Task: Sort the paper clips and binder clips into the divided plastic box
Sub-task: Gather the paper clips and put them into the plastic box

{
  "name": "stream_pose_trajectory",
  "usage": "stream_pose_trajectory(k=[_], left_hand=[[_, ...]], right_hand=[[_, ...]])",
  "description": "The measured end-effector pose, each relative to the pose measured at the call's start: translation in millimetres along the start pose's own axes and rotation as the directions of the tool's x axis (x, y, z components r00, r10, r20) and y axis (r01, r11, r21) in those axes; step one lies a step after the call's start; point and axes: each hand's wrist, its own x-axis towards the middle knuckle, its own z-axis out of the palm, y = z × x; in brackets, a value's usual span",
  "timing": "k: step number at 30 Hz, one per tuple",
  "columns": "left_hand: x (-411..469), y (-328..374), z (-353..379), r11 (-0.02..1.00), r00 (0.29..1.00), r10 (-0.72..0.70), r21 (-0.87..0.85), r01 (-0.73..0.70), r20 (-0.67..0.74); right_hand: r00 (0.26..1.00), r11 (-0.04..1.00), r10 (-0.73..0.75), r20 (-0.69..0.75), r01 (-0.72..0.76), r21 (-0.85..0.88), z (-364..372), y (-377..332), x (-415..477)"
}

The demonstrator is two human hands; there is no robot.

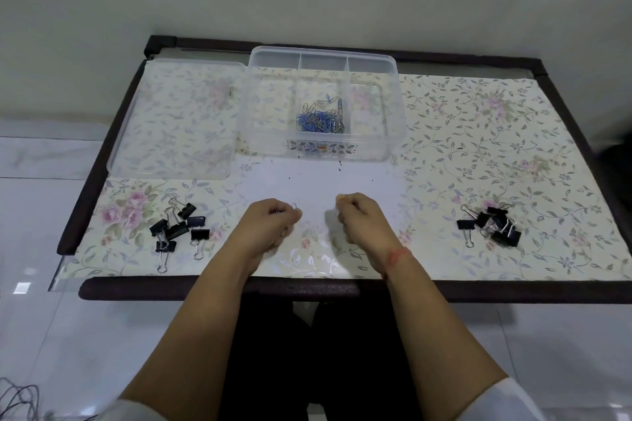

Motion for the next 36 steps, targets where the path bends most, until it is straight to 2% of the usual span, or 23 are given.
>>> stream_pose_trajectory(k=[3,6,9,12,15,19,24,27,30,34,36], left_hand=[[2,1,-1,0.955,0.992,-0.085,-0.275,0.109,0.098],[-2,7,3,0.874,0.983,-0.087,-0.461,0.154,0.163],[-9,15,7,0.715,0.967,-0.111,-0.657,0.238,0.23],[-9,16,9,0.592,0.958,-0.128,-0.755,0.282,0.257],[-8,16,12,0.574,0.958,-0.154,-0.767,0.287,0.243],[-8,31,21,0.636,0.969,-0.137,-0.731,0.245,0.206],[8,77,27,0.629,0.982,-0.111,-0.754,0.188,0.152],[27,116,24,0.653,0.991,-0.094,-0.746,0.13,0.091],[57,152,20,0.683,0.996,-0.088,-0.728,0.065,0.006],[103,178,26,0.768,0.99,-0.102,-0.641,0.015,-0.099],[120,178,31,0.814,0.988,-0.112,-0.58,0.031,-0.104]], right_hand=[[0.987,0.921,0.124,0.097,-0.152,0.359,-6,-4,-1],[0.95,0.697,0.192,0.247,-0.309,0.647,-5,-5,0],[0.928,0.456,0.167,0.334,-0.373,0.808,-3,-5,2],[0.929,0.375,0.162,0.334,-0.371,0.849,-2,-6,1],[0.932,0.388,0.197,0.304,-0.359,0.849,-2,-5,0],[0.948,0.435,0.235,0.215,-0.3,0.849,1,-18,-1],[0.981,0.492,0.142,0.133,-0.187,0.85,0,-67,13],[0.995,0.602,0.083,0.046,-0.087,0.794,-2,-104,35],[0.995,0.734,0.086,-0.058,-0.024,0.679,-3,-137,67],[0.989,0.807,0.1,-0.105,-0.019,0.591,0,-157,112],[0.991,0.857,0.103,-0.09,-0.042,0.514,1,-154,129]])
